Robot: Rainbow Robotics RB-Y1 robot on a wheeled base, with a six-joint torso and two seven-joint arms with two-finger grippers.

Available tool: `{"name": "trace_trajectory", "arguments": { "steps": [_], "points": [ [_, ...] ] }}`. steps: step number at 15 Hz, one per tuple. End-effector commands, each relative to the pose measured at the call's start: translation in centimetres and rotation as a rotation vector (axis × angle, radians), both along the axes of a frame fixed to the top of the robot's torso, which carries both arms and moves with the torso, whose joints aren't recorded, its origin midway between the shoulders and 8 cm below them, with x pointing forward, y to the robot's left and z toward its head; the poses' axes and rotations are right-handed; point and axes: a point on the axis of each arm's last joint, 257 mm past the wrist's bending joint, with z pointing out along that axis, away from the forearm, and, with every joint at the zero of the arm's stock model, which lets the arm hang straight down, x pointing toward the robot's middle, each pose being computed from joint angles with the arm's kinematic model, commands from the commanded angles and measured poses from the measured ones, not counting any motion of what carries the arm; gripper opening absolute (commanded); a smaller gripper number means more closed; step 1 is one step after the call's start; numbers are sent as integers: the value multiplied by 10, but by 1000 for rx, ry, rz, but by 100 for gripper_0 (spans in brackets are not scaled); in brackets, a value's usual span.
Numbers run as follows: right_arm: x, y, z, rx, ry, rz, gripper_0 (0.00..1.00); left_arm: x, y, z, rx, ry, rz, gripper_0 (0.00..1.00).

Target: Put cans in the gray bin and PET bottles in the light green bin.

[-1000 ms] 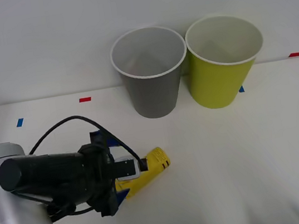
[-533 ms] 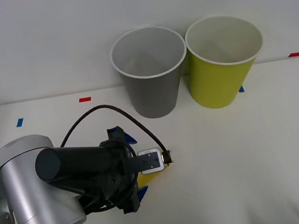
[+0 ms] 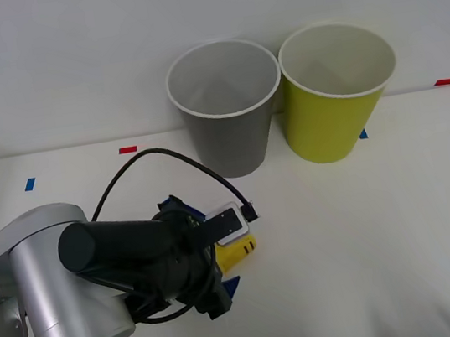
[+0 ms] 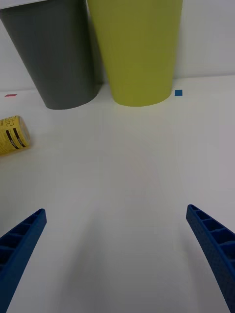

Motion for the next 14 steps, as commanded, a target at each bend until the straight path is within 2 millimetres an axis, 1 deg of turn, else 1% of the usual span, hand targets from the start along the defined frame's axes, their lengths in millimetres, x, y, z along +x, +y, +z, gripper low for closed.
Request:
{"name": "trace_trajectory", "arguments": {
  "steps": [1,3,6,8,9,12,14],
  "points": [
    [0,0,0,0,0,0,99,0,-6,-5,-32,10,1,100],
    [0,0,0,0,0,0,99,5,-7,-6,-39,8,5,100],
    [0,0,0,0,0,0,99,17,-8,-12,-60,12,17,100],
    [0,0,0,0,0,0,99,20,-13,-12,-66,22,13,100],
    [0,0,0,0,0,0,99,21,-15,-16,-69,42,15,100],
    [0,0,0,0,0,0,99,26,-13,-26,-63,69,28,100],
    [0,0,0,0,0,0,99,28,-10,-38,-56,103,42,100]
  ]
}}
